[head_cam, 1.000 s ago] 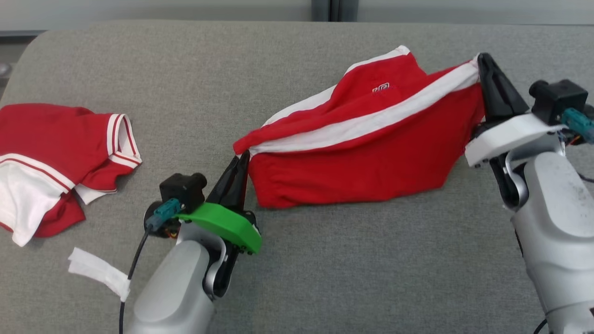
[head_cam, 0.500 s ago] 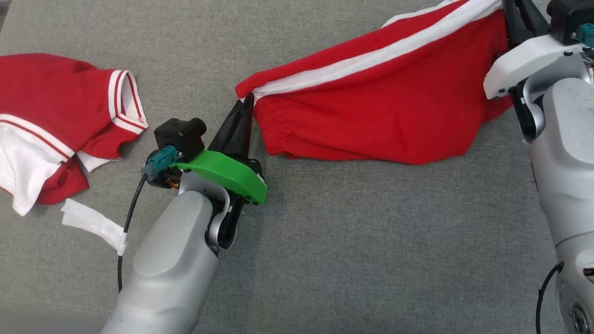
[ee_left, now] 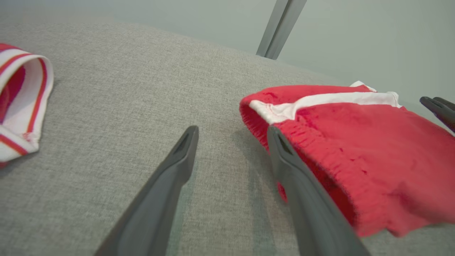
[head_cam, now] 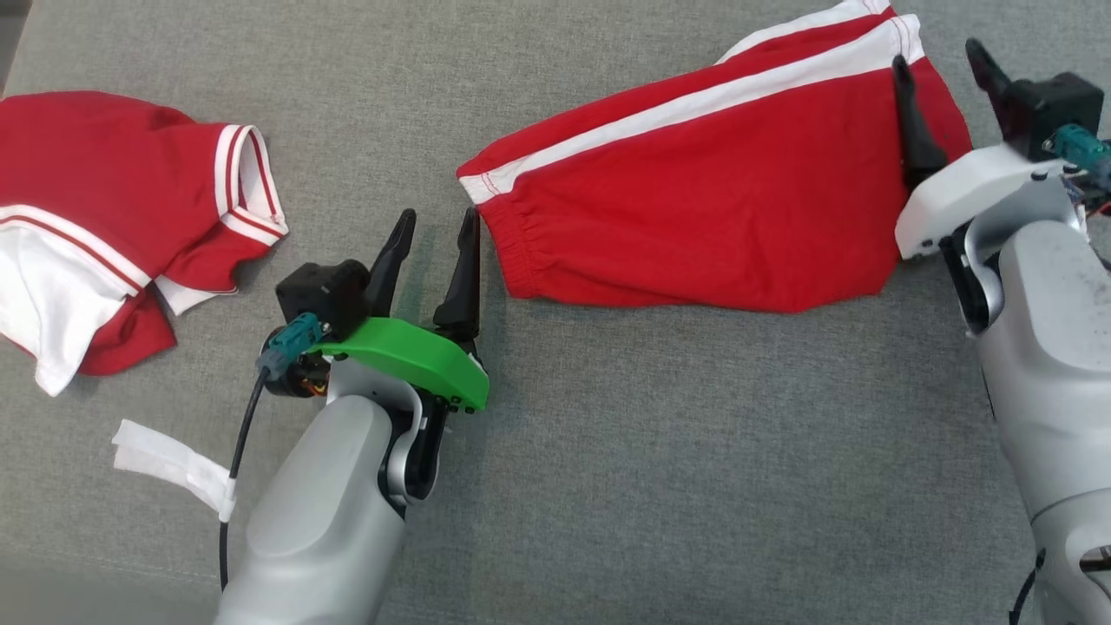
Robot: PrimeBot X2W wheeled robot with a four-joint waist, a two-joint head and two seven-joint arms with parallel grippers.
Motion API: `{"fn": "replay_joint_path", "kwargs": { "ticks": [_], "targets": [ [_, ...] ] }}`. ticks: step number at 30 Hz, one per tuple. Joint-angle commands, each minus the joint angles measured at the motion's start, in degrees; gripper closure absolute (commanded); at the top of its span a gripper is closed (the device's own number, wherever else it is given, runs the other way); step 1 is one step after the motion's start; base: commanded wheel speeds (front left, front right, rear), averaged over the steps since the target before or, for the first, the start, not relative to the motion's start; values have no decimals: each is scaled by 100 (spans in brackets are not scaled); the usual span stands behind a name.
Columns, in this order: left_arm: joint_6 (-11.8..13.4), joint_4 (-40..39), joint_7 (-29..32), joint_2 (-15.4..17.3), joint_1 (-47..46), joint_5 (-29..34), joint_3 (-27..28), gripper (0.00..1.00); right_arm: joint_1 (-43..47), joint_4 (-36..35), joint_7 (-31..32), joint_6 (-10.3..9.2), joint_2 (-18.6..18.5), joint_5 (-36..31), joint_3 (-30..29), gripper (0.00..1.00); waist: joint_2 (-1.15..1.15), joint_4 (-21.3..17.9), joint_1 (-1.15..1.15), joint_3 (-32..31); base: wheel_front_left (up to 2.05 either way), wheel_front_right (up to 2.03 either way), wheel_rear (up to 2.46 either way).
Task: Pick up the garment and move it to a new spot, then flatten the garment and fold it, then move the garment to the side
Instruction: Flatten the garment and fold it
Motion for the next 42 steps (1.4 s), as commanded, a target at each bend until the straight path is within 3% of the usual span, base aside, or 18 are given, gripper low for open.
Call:
{"fn": "replay_joint_path", "kwargs": {
  "ticks": [1, 8, 9, 10, 15, 21, 35, 42],
  "targets": [
    [5, -32, -2, 14, 129, 45, 35, 0, 148, 110, -10, -9, -92, 57, 29, 0, 0, -12, -1, -55, 0, 0, 0],
    [10, -49, -2, 14, 336, 225, 88, 0, 270, 1283, 242, -9, -21, 336, 204, 0, 0, 28, -1, -140, 0, 0, 0],
    [18, -52, -2, 13, 344, 246, 91, 0, 260, 1393, 280, -8, 7, 379, 275, 41, 0, 32, -1, -145, 0, 0, 0],
    [27, -50, -2, 13, 360, 280, 94, 0, 243, 1513, 316, -4, 40, 461, 360, 100, 0, 37, -1, -159, 0, 0, 0],
    [55, -5, -2, 14, 500, 350, 122, 0, 310, 1748, 183, -5, -19, 872, 529, 100, 0, 8, -1, -361, 0, 0, 0],
    [94, 75, -2, 14, 810, 513, 231, 0, 703, 1653, 17, -11, -115, 1417, 301, 100, 0, -147, -1, -813, 0, 0, 0],
    [20, 163, -2, 15, 1694, 691, 501, 0, 2752, 350, -3, -10, -229, 2184, -301, 100, 0, -420, -1, -1720, 0, 0, 0],
    [56, 120, -2, 15, 1953, 610, 482, 0, 2989, -247, -4, -9, -88, 2093, -428, 100, 0, -334, -1, -1885, 0, 0, 0]
  ]
}}
